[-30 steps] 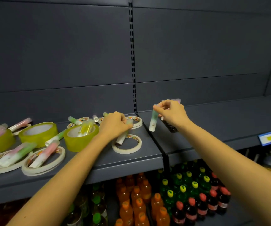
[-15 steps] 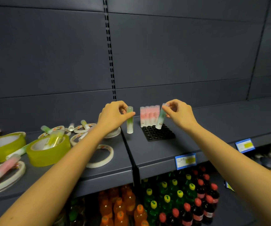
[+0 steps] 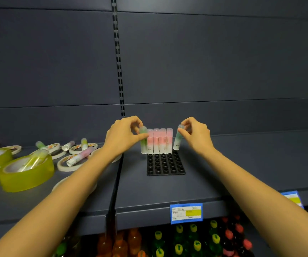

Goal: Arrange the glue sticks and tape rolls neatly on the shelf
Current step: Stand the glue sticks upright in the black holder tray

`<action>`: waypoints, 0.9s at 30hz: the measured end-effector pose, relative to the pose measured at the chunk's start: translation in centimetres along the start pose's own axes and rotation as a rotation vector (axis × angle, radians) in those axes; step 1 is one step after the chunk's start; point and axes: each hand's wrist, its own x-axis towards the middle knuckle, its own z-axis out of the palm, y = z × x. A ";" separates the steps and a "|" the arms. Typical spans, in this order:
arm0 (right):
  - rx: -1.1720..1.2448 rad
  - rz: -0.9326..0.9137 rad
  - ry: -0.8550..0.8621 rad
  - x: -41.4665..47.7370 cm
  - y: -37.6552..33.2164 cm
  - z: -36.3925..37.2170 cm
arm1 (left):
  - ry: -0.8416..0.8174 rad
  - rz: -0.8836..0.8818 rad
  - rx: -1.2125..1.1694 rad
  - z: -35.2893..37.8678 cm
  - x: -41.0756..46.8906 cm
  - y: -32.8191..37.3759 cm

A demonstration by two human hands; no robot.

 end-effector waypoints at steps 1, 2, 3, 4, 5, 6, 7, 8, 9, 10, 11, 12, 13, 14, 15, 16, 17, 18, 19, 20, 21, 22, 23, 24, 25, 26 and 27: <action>-0.001 -0.006 -0.014 0.2 0.2 0.2 | 0.005 -0.005 0.006 0.1 0.0 0.0; -0.005 -0.014 -0.029 0.4 0.4 0.4 | 0.013 -0.007 0.012 0.2 0.0 0.0; -0.010 -0.023 -0.042 0.6 0.5 0.6 | 0.024 -0.008 0.018 0.3 0.0 0.0; -0.012 -0.031 -0.054 0.8 0.7 0.6 | 0.035 -0.008 0.024 0.4 0.0 -0.1; -0.014 -0.039 -0.066 1.0 0.8 0.7 | 0.042 -0.009 0.030 0.6 0.0 -0.1; -0.024 -0.049 -0.083 1.1 0.8 0.7 | 0.046 -0.014 0.033 0.6 0.0 -0.1; -0.042 -0.062 -0.105 1.3 0.8 0.7 | 0.050 -0.020 0.032 0.7 0.1 -0.1; -0.069 -0.079 -0.128 1.5 0.8 0.7 | 0.055 -0.028 0.024 0.8 0.2 -0.1; -0.106 -0.097 -0.147 1.7 0.7 0.8 | 0.063 -0.034 0.014 0.8 0.3 -0.1; -0.155 -0.113 -0.161 2.0 0.7 0.8 | 0.070 -0.038 0.007 0.9 0.4 -0.1; -0.205 -0.120 -0.168 2.3 0.6 0.7 | 0.076 -0.041 0.002 1.0 0.6 -0.1; -0.250 -0.121 -0.168 2.6 0.5 0.5 | 0.081 -0.044 0.000 1.1 0.7 -0.1; -0.288 -0.122 -0.163 2.8 0.5 0.3 | 0.083 -0.047 -0.001 1.3 0.7 0.0; -0.317 -0.133 -0.156 2.9 0.5 0.2 | 0.083 -0.050 0.000 1.5 0.7 0.0; -0.339 -0.154 -0.144 2.9 0.5 0.2 | 0.083 -0.053 0.004 1.7 0.8 0.0; -0.354 -0.176 -0.131 2.8 0.4 0.2 | 0.081 -0.057 0.011 1.9 0.8 -0.1; -0.369 -0.197 -0.117 2.7 0.4 0.2 | 0.080 -0.061 0.020 2.1 0.9 -0.1; -0.386 -0.214 -0.104 2.6 0.4 0.2 | 0.079 -0.063 0.030 2.4 0.9 -0.1; -0.405 -0.229 -0.096 2.5 0.3 0.2 | 0.079 -0.063 0.040 2.6 0.9 -0.2; -0.428 -0.245 -0.093 2.4 0.2 0.2 | 0.080 -0.063 0.048 2.9 0.9 -0.3; -0.454 -0.261 -0.098 2.4 0.0 0.1 | 0.083 -0.063 0.056 3.1 1.0 -0.3; -0.482 -0.275 -0.113 2.4 -0.2 0.0 | 0.088 -0.065 0.064 3.3 1.0 -0.4; -0.510 -0.283 -0.133 2.4 -0.5 -0.1 | 0.095 -0.069 0.073 3.5 1.0 -0.5; -0.540 -0.287 -0.159 2.4 -0.7 -0.3 | 0.102 -0.075 0.080 3.7 1.0 -0.6; -0.572 -0.289 -0.186 2.4 -1.0 -0.4 | 0.106 -0.081 0.084 3.8 1.1 -0.7; -0.598 -0.292 -0.209 2.3 -1.1 -0.6 | 0.106 -0.087 0.088 3.9 1.2 -0.8; -0.611 -0.294 -0.223 2.1 -1.2 -0.7 | 0.104 -0.095 0.093 4.0 1.2 -0.8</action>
